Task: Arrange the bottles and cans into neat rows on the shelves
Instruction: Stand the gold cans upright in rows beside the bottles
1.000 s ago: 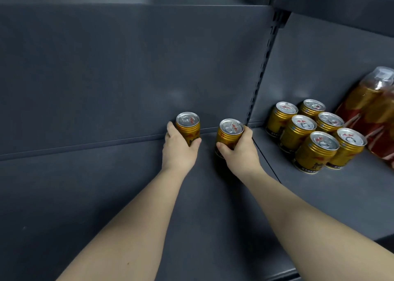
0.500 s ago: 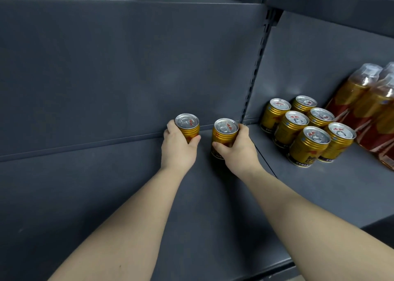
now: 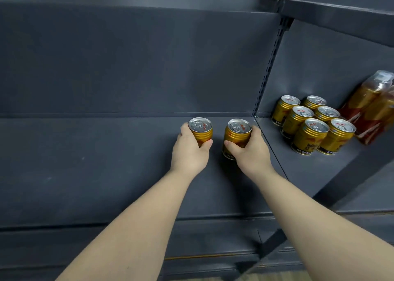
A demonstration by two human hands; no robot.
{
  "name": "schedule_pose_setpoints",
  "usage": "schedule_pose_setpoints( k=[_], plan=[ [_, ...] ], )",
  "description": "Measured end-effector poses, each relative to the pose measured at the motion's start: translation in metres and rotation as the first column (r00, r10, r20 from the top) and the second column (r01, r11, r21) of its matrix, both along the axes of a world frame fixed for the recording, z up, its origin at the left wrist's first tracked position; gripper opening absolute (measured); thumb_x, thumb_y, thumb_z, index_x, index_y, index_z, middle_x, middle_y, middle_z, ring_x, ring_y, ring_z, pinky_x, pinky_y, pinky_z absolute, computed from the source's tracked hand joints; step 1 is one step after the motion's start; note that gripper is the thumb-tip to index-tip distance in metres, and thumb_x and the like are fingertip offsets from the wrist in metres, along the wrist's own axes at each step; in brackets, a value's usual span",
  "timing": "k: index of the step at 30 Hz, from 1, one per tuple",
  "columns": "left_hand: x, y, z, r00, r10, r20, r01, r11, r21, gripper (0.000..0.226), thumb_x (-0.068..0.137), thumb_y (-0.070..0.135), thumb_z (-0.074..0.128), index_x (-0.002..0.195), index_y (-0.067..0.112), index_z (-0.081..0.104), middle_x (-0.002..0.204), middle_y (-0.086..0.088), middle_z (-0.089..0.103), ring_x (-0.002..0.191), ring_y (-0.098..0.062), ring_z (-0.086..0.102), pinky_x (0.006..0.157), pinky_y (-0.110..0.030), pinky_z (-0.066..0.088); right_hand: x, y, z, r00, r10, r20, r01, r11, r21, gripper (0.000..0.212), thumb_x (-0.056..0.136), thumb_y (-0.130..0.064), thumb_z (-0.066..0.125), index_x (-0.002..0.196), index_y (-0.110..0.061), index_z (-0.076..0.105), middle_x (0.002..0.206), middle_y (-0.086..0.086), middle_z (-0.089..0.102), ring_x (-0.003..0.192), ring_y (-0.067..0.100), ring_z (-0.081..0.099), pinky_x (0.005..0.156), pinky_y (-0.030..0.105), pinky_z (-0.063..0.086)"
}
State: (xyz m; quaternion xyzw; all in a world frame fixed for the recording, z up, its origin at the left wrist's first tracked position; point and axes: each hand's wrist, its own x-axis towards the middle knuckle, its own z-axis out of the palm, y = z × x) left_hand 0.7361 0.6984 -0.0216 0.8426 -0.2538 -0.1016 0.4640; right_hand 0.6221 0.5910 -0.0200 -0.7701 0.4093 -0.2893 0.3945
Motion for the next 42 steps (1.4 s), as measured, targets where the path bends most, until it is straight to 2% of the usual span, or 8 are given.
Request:
schedule_pose_setpoints(
  k=[4, 8, 12, 17, 24, 31, 35, 42],
  plan=[
    [-0.041, 0.034, 0.007, 0.998, 0.057, -0.003, -0.057, 0.998, 0.007, 0.074, 0.09, 0.034, 0.071, 0.148, 0.019, 0.029, 0.14, -0.003, 0.05, 0.126, -0.024, 0.051, 0.092, -0.026, 0.037, -0.034, 0.023, 0.002, 0.998, 0.068, -0.002, -0.068, 0.998, 0.012, 0.073, 0.083, -0.035, 0.079, 0.143, -0.023, 0.038, 0.134, -0.003, 0.056, 0.12, 0.021, 0.055, 0.096, 0.032, 0.044],
    [-0.088, 0.068, 0.008, 0.997, 0.08, -0.001, -0.08, 0.997, 0.007, 0.073, 0.09, 0.035, 0.072, 0.148, 0.02, 0.029, 0.14, -0.001, 0.051, 0.124, -0.023, 0.052, 0.091, -0.027, 0.04, -0.074, 0.051, 0.0, 0.989, 0.147, 0.014, -0.148, 0.989, 0.028, 0.075, 0.084, -0.033, 0.078, 0.145, -0.021, 0.037, 0.135, -0.004, 0.056, 0.121, 0.019, 0.055, 0.093, 0.028, 0.043],
    [-0.127, 0.089, 0.007, 0.994, 0.11, 0.0, -0.11, 0.994, 0.001, 0.073, 0.09, 0.035, 0.072, 0.147, 0.021, 0.03, 0.141, 0.001, 0.05, 0.125, -0.021, 0.052, 0.091, -0.028, 0.042, -0.111, 0.072, -0.001, 0.978, 0.21, 0.009, -0.21, 0.977, 0.029, 0.072, 0.085, -0.034, 0.078, 0.143, -0.023, 0.038, 0.133, -0.005, 0.056, 0.111, 0.012, 0.052, 0.093, 0.028, 0.045],
    [-0.164, 0.104, 0.009, 0.997, 0.072, 0.008, -0.072, 0.997, -0.017, 0.071, 0.09, 0.032, 0.072, 0.147, 0.021, 0.031, 0.141, 0.001, 0.05, 0.124, -0.018, 0.052, 0.088, -0.026, 0.043, -0.153, 0.089, 0.002, 0.973, 0.23, 0.002, -0.23, 0.973, 0.019, 0.073, 0.085, -0.034, 0.077, 0.145, -0.024, 0.036, 0.135, -0.006, 0.055, 0.11, 0.009, 0.05, 0.092, 0.027, 0.045],
    [-0.207, 0.115, 0.006, 0.999, -0.036, 0.012, 0.036, 0.999, 0.004, 0.071, 0.09, 0.033, 0.072, 0.147, 0.023, 0.03, 0.143, 0.002, 0.049, 0.125, -0.018, 0.051, 0.093, -0.03, 0.045, -0.206, 0.106, 0.003, 0.989, 0.144, -0.01, -0.144, 0.989, 0.014, 0.073, 0.085, -0.034, 0.077, 0.145, -0.024, 0.036, 0.137, -0.006, 0.054, 0.112, 0.009, 0.05, 0.09, 0.025, 0.045],
    [-0.252, 0.118, -0.008, 0.988, -0.157, -0.002, 0.157, 0.987, -0.015, 0.061, 0.089, 0.033, 0.073, 0.138, 0.025, 0.037, 0.133, 0.006, 0.054, 0.103, -0.009, 0.047, 0.088, -0.027, 0.044, -0.264, 0.12, -0.002, 1.0, 0.017, -0.015, -0.017, 1.0, 0.023, 0.067, 0.083, -0.033, 0.079, 0.138, -0.023, 0.043, 0.126, -0.008, 0.059, 0.11, 0.012, 0.056, 0.091, 0.028, 0.047],
    [-0.282, 0.105, -0.012, 0.974, -0.227, -0.023, 0.226, 0.974, -0.028, 0.063, 0.088, 0.032, 0.074, 0.14, 0.024, 0.038, 0.13, 0.009, 0.054, 0.106, -0.009, 0.049, 0.09, -0.026, 0.043, -0.301, 0.116, -0.008, 0.999, -0.039, -0.024, 0.04, 0.998, 0.037, 0.069, 0.083, -0.032, 0.08, 0.14, -0.024, 0.041, 0.127, -0.009, 0.057, 0.112, 0.012, 0.055, 0.09, 0.025, 0.045],
    [-0.328, 0.051, -0.011, 0.949, -0.314, -0.002, 0.314, 0.949, -0.007, 0.067, 0.087, 0.034, 0.075, 0.142, 0.025, 0.037, 0.135, 0.005, 0.055, 0.118, -0.017, 0.055, 0.098, -0.033, 0.048, -0.35, 0.062, -0.005, 0.995, -0.102, -0.018, 0.103, 0.995, 0.018, 0.071, 0.083, -0.033, 0.08, 0.141, -0.023, 0.04, 0.124, -0.01, 0.056, 0.111, 0.012, 0.055, 0.09, 0.027, 0.046]
  ],
)
